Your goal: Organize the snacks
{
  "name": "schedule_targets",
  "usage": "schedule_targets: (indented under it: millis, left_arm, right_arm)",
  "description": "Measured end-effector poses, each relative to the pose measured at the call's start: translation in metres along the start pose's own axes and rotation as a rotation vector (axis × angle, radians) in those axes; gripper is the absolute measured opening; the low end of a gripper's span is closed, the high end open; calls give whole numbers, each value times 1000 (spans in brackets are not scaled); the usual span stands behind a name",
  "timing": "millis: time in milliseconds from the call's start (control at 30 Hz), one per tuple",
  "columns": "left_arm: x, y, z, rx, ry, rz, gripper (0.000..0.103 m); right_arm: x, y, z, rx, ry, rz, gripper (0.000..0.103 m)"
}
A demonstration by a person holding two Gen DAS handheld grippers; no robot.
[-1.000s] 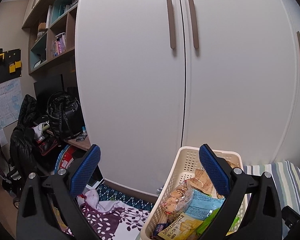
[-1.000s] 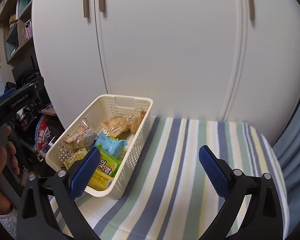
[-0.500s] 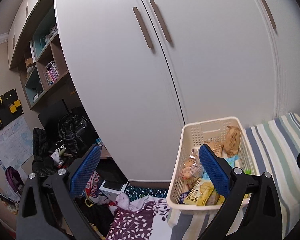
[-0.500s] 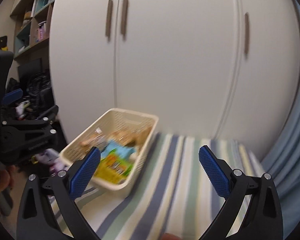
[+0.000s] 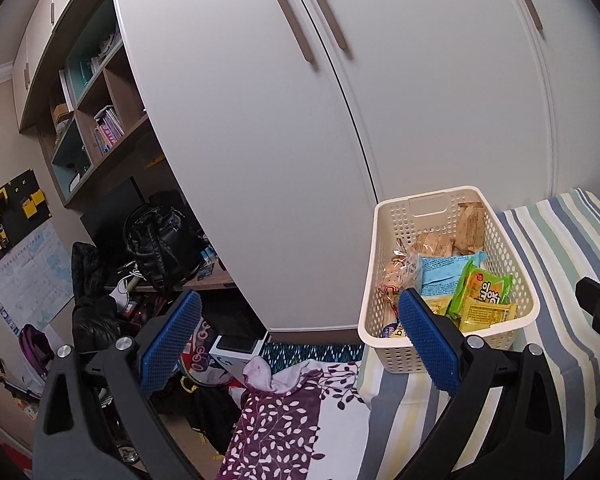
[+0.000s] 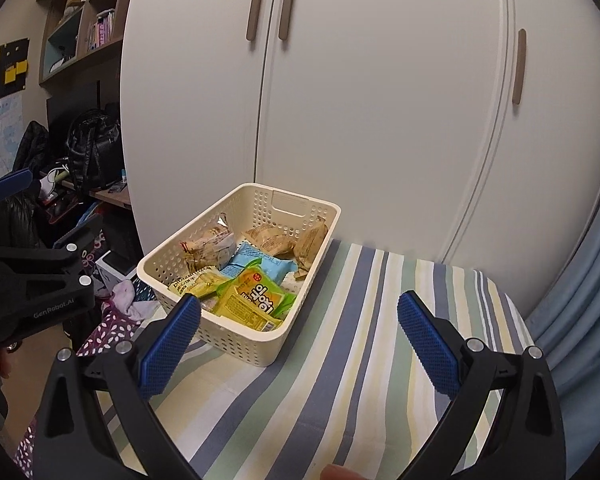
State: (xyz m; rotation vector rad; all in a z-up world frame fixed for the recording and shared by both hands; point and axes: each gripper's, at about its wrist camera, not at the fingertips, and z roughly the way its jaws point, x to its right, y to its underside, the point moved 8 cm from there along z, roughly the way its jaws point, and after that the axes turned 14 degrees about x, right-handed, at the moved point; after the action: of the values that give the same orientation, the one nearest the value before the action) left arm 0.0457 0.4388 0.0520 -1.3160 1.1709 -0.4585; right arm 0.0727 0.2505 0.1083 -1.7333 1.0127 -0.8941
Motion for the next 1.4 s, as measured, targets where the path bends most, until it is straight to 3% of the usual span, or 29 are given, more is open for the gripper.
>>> schedule_targets:
  millis: [633, 1400]
  left_arm:
    - [23, 30, 12, -72, 64, 34, 100]
    - [34, 45, 19, -109, 87, 41, 100]
  right_arm:
    - [1, 26, 18, -87, 15, -16, 98]
    - [-5, 38, 29, -115, 23, -42, 98]
